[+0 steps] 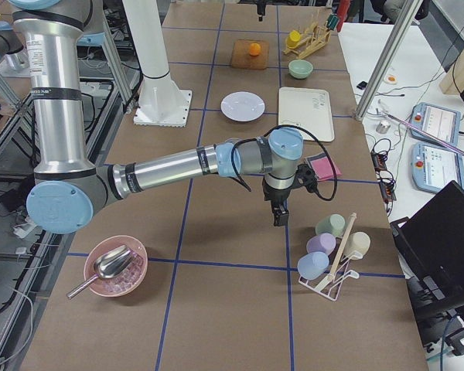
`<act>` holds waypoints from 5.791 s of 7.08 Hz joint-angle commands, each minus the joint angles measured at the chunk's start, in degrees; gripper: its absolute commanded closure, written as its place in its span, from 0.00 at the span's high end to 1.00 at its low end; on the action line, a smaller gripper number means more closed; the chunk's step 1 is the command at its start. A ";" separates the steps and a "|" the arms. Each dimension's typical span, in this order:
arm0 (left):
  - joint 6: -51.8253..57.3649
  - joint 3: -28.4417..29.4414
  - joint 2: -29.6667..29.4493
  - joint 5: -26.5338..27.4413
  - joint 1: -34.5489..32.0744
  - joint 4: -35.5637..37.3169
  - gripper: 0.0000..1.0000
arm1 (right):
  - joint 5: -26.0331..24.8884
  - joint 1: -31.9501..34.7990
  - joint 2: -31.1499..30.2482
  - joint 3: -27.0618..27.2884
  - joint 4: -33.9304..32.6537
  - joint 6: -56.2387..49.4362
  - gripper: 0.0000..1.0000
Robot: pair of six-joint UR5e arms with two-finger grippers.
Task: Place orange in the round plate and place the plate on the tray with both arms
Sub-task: 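Lower the left gripper onto the orange on the wooden board and grasp it, then carry the orange with the left gripper onto the white plate and release, then withdraw the left arm while the right gripper moves beside the white plate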
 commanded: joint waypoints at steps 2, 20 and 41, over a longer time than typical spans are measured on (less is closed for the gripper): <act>-0.95 1.46 -1.63 6.13 9.93 -0.17 0.99 | -0.02 -0.53 0.00 -0.21 0.00 0.06 1.00; -21.35 0.68 -21.68 2.17 15.84 11.89 0.00 | 4.46 -4.83 1.76 0.41 1.04 -0.20 1.00; -18.94 -10.82 -23.74 24.80 28.19 26.19 0.99 | -6.28 -37.39 15.81 -3.55 43.64 77.40 0.99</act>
